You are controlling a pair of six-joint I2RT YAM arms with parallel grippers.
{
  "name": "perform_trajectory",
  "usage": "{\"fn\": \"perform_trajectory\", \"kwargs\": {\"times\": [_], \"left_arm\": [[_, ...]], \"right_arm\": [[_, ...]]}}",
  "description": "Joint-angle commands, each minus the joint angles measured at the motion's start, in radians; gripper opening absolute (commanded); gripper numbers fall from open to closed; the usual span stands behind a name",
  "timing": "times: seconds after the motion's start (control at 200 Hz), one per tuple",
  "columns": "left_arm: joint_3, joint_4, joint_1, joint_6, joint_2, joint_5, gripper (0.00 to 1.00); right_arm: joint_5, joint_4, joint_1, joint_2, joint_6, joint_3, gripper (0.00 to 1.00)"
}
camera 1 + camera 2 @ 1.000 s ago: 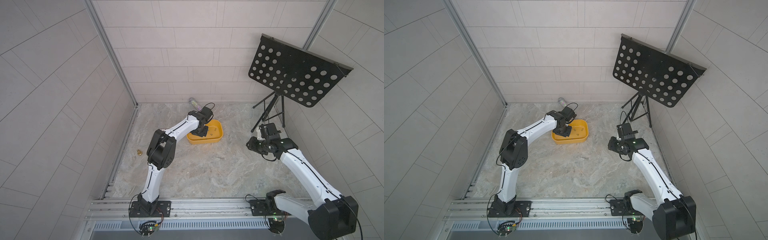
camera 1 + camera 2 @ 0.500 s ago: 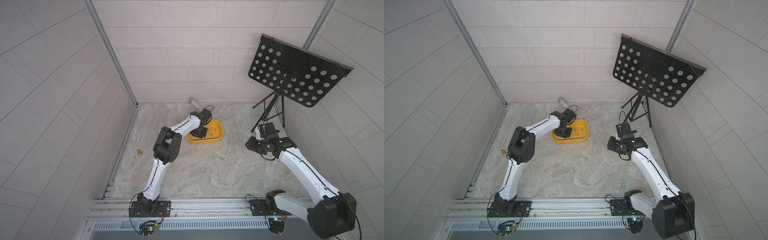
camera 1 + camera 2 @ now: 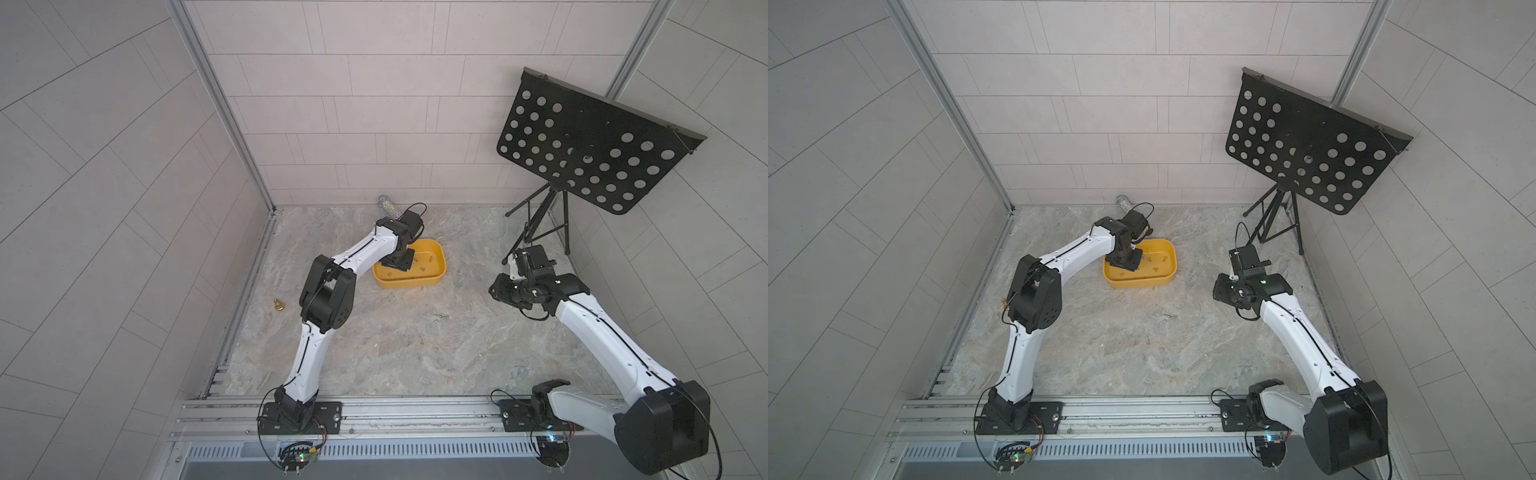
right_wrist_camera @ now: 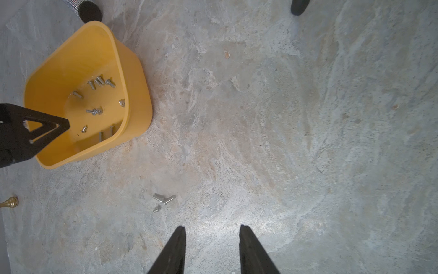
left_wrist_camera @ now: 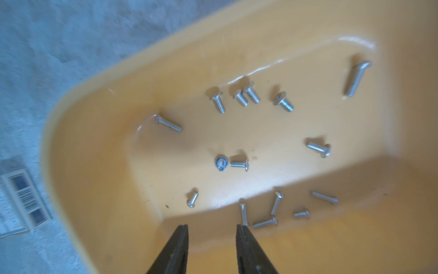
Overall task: Put the screws on the desktop into the storage box
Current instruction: Place the screw in the storage box.
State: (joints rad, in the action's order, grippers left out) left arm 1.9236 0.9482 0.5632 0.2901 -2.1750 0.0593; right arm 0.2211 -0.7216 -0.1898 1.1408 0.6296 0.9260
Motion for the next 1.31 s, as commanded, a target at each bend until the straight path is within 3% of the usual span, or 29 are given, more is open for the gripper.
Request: {"fn": "perform_trajectory", "kwargs": {"times": [0.0, 0.125, 0.41, 0.69, 0.915, 1.301], "left_arm": [[-0.005, 0.039, -0.005, -0.012, 0.135, 0.033, 0.45], [-0.080, 0.031, -0.004, -0.001, 0.273, 0.041, 0.46], [-0.402, 0.013, -0.023, 0.027, 0.613, 0.078, 0.48], [-0.725, -0.036, -0.130, 0.038, 0.892, 0.085, 0.49], [-0.841, -0.093, -0.199, 0.033, 0.935, 0.048, 0.49], [-0.876, -0.098, -0.233, 0.031, 0.934, 0.000, 0.49]], "right_arm": [[-0.011, -0.012, -0.015, 0.011, -0.008, 0.012, 0.42], [-0.022, -0.025, -0.052, 0.036, -0.014, 0.030, 0.41], [-0.061, -0.044, -0.161, 0.119, -0.034, 0.073, 0.41], [-0.091, -0.030, -0.243, 0.206, -0.034, 0.096, 0.41], [-0.116, -0.046, -0.324, 0.308, -0.036, 0.155, 0.41], [-0.135, -0.036, -0.366, 0.403, -0.058, 0.196, 0.41]]}}
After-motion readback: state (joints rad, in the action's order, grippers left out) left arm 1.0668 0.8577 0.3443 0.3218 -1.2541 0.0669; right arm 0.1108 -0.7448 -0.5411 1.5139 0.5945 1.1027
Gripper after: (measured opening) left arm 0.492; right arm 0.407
